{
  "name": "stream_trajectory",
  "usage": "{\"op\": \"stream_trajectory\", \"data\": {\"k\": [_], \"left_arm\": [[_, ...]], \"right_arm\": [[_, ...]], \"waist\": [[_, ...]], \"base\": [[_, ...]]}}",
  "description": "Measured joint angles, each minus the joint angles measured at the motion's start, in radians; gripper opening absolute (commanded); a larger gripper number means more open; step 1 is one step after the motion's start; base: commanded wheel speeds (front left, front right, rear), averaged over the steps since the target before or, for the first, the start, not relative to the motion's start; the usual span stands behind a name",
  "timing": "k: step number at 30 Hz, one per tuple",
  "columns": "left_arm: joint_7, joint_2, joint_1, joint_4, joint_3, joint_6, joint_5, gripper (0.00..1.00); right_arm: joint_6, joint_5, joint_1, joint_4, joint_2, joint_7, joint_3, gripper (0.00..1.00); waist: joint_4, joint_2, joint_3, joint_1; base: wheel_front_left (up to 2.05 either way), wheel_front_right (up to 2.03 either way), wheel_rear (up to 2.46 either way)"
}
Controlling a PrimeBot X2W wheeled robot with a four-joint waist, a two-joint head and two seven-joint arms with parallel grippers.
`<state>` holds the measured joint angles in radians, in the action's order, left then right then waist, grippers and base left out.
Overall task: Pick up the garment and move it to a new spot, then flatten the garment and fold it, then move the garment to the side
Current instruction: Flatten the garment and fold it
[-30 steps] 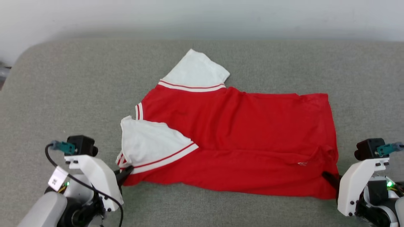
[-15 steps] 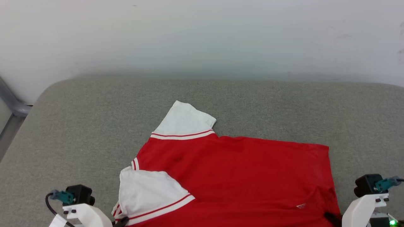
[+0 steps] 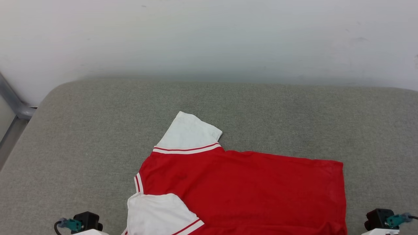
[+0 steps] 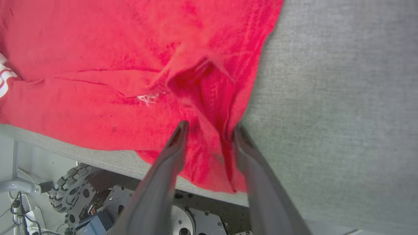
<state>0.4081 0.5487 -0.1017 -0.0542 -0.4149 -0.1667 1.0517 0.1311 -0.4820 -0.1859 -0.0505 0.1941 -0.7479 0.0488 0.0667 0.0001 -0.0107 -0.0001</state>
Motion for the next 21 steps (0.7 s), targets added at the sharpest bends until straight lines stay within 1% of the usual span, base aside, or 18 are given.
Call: {"op": "stream_trajectory", "data": {"k": [3,5,9,11,14,17,21], "left_arm": [[-0.029,-0.01,0.017,-0.033,-0.001,0.017,-0.014,1.0],[-0.055,-0.012,0.033,-0.042,0.002,0.026,-0.028,1.0],[-0.151,-0.013,0.07,-0.044,0.025,0.032,-0.081,1.0],[-0.204,-0.018,0.089,-0.038,0.031,0.034,-0.112,1.0],[-0.275,-0.028,0.12,-0.029,0.034,0.043,-0.154,1.0],[-0.359,-0.04,0.16,-0.014,0.04,0.052,-0.203,1.0],[-0.458,-0.058,0.218,-0.007,0.045,0.054,-0.265,1.0]], "right_arm": [[0.0,0.007,0.0,-0.007,0.0,0.074,-0.002,1.0],[0.0,0.016,0.0,0.007,0.0,0.154,-0.001,1.0],[0.0,0.041,0.007,0.03,-0.001,0.325,0.009,1.0],[0.0,0.069,0.017,0.044,-0.005,0.417,0.019,1.0],[0.0,0.119,0.046,0.053,-0.02,0.522,0.051,1.0],[0.0,0.165,0.069,0.065,-0.037,0.591,0.064,1.0],[0.0,0.212,0.115,0.101,-0.043,0.652,0.058,1.0]], "waist": [[-0.005,0.0,0.0,0.0],[-0.008,0.0,-0.002,0.0],[-0.013,0.0,-0.004,0.0],[-0.015,0.0,-0.003,0.0],[-0.019,0.0,-0.001,0.0],[-0.022,0.0,0.006,0.0001],[-0.027,0.0,0.035,0.0001]], "base": [[0.0,0.0,0.0],[0.0,0.0,0.0],[0.0,0.0,0.0],[0.0,0.0,0.0],[0.0,0.0,0.0],[0.0,0.0,0.0],[0.0,0.0,0.0]]}}
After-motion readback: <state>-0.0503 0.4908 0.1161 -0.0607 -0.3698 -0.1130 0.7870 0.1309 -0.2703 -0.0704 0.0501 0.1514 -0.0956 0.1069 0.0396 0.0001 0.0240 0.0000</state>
